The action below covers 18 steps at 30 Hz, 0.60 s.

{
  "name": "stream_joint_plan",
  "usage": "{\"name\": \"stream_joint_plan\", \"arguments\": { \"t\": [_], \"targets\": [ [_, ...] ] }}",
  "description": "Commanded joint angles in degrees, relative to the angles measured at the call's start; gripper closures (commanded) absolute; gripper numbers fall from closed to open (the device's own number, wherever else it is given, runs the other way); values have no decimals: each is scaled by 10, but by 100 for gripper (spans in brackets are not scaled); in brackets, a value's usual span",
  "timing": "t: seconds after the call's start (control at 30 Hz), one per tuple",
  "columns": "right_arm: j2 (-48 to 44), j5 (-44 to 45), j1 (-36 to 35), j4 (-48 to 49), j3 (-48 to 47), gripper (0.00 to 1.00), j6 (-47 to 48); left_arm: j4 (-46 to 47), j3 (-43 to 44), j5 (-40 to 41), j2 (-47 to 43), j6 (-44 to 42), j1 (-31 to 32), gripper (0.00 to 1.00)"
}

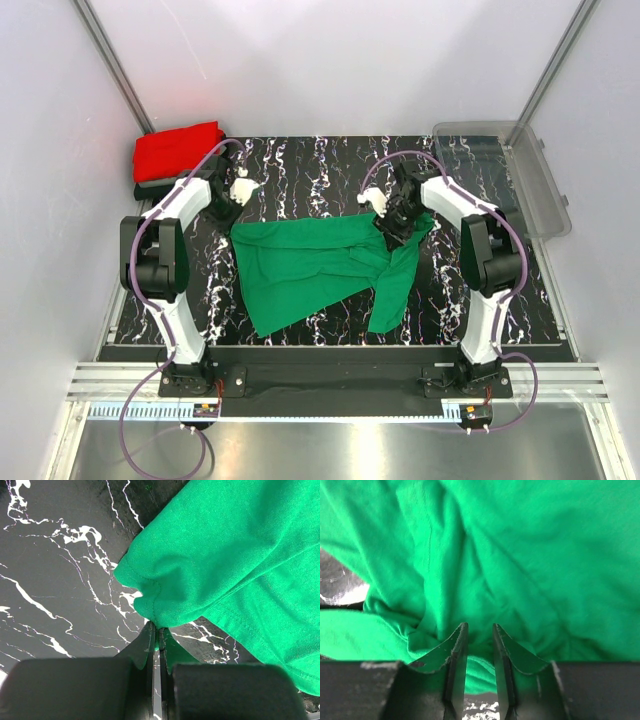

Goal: Fold and stack the t-shirts
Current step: Flatten the tshirt out

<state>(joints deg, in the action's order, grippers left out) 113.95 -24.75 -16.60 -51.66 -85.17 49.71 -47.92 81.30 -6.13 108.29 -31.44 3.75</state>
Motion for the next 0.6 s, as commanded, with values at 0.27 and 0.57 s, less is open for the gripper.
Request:
{"name": "stream_joint_plan", "arguments": {
  "t": [0.27, 0.57],
  "targets": [
    [-179, 101, 15, -99, 140, 70, 95, 4, 36, -1, 17, 2, 2, 99],
    [-183, 40, 28, -71, 85, 68, 46, 2, 51, -10, 26, 9, 4, 99]
  ]
}}
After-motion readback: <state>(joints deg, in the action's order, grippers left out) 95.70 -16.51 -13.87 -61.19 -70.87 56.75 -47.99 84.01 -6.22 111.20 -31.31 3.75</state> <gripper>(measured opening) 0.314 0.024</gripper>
